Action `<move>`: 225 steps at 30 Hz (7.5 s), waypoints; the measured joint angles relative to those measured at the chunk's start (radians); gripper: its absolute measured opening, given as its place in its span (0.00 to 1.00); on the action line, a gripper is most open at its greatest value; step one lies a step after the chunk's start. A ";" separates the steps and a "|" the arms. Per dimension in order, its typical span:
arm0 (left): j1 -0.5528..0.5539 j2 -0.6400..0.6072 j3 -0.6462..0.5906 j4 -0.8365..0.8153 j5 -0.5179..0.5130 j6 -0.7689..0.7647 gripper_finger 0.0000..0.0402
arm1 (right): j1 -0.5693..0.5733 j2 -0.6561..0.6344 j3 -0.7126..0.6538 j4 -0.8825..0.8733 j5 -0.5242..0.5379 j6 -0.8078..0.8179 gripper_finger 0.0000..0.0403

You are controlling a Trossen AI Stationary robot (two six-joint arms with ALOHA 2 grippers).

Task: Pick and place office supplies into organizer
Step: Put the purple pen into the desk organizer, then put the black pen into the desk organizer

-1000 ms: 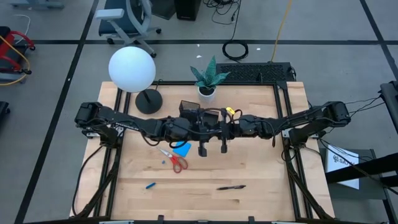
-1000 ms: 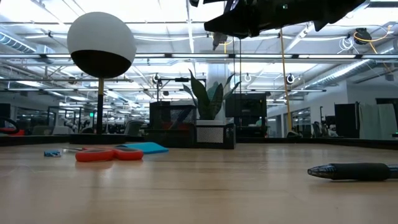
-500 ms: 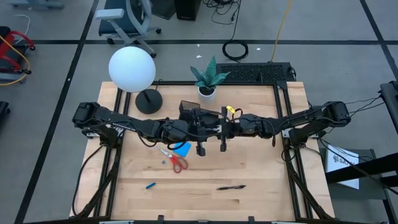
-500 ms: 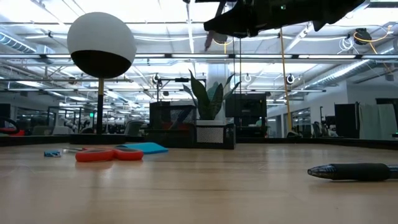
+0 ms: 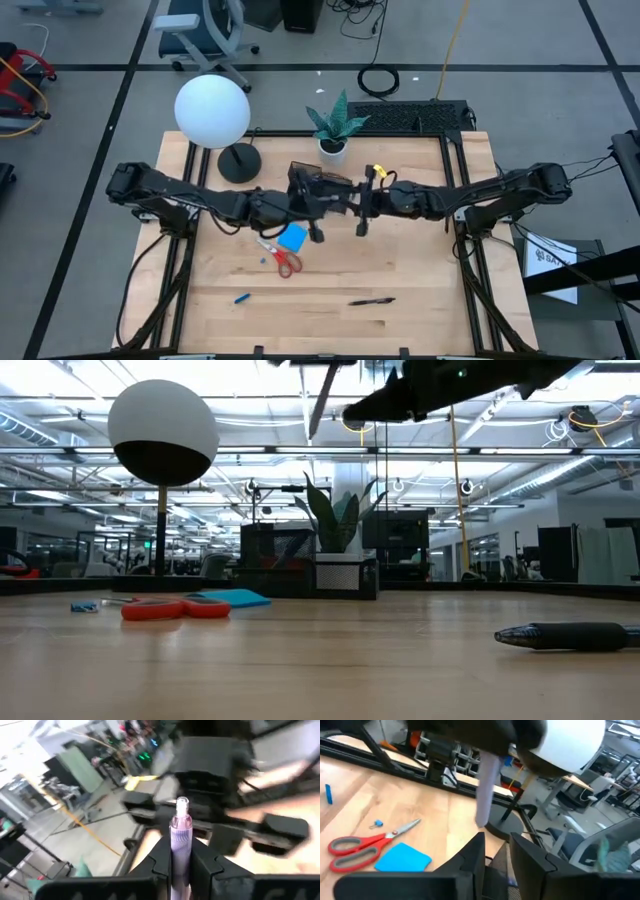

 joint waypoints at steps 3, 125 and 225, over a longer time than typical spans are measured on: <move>0.042 -0.052 -0.080 0.055 0.028 -0.026 0.09 | 0.000 -0.043 0.000 -0.036 0.000 0.001 0.19; 0.404 -0.180 -0.632 0.699 0.409 -0.322 0.47 | 0.016 -0.106 -0.001 -0.112 -0.297 0.039 0.18; 0.404 -0.179 -0.632 0.602 0.382 -0.303 0.47 | 0.514 0.690 0.756 -1.250 -0.295 0.748 0.18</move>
